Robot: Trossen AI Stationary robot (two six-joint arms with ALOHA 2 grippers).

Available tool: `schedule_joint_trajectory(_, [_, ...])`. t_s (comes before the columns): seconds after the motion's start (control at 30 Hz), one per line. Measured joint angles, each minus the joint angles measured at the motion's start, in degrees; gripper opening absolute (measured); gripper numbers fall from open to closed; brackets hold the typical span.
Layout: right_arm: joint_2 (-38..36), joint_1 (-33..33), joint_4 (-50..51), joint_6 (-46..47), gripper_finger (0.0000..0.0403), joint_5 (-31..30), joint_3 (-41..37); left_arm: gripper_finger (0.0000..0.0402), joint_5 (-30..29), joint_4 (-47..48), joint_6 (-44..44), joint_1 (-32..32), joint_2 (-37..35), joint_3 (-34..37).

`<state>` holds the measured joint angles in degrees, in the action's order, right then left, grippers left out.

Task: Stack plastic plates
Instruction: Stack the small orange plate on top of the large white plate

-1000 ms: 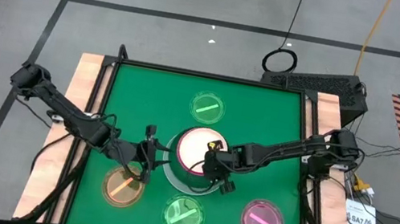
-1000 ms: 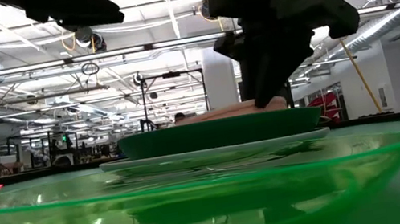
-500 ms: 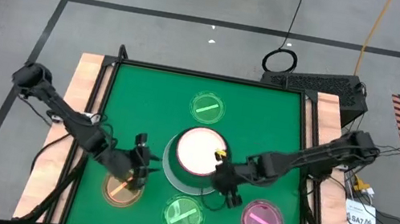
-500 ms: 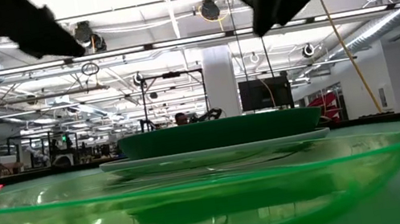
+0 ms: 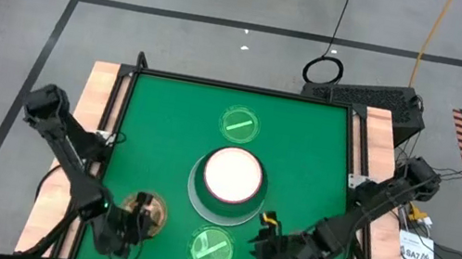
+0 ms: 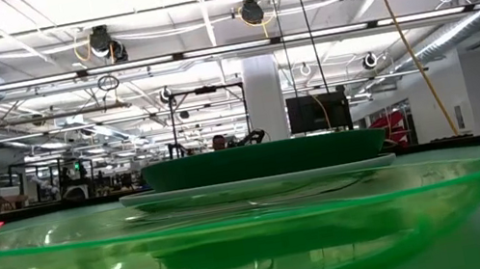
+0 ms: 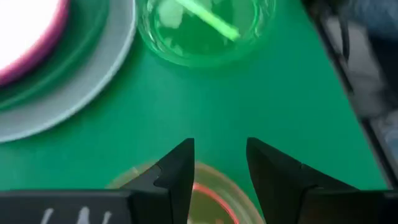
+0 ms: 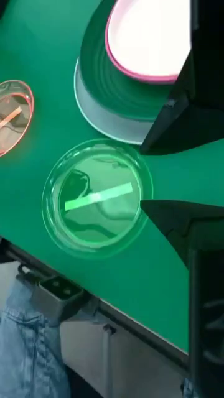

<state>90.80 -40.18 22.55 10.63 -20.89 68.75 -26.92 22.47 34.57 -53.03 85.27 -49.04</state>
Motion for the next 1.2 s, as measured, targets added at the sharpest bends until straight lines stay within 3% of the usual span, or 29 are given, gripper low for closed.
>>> schedule_joint_trajectory(0.17, [0.00, -2.29, -0.01, 5.83, 0.0118, -0.21, 0.00, 0.0154, -0.08, 10.90, 3.13, -1.49, 6.40, -8.43])
schedule_joint_trajectory(0.33, [0.00, -4.36, -0.04, 9.58, 0.0118, -0.36, -0.01, 0.0154, -0.19, 16.21, 11.40, -1.60, 11.54, -14.75])
schedule_joint_trajectory(0.47, [0.00, -5.08, -0.01, 8.77, 0.0118, -0.77, -0.01, 0.0159, -0.55, 18.85, 12.30, -1.54, 15.50, -17.65])
schedule_joint_trajectory(0.73, [0.00, -4.83, 0.00, 8.01, 0.0118, -3.36, -0.02, 0.0247, -0.52, 21.29, 17.27, -2.04, 21.17, -17.94])
schedule_joint_trajectory(0.87, [0.00, -4.79, 0.03, 8.13, 0.0118, -3.37, -0.02, 0.0268, -0.50, 21.21, 19.64, -2.11, 22.11, -17.93])
schedule_joint_trajectory(1.03, [0.00, -4.79, 0.02, 8.15, 0.0118, -3.36, -0.02, 0.0257, -0.62, 23.49, 24.75, -2.00, 22.89, -17.94])
schedule_joint_trajectory(1.2, [0.00, -4.79, 0.26, 8.15, 0.0118, -3.36, -0.02, 0.0214, 0.55, 24.33, 28.17, -2.21, 24.25, -17.94])
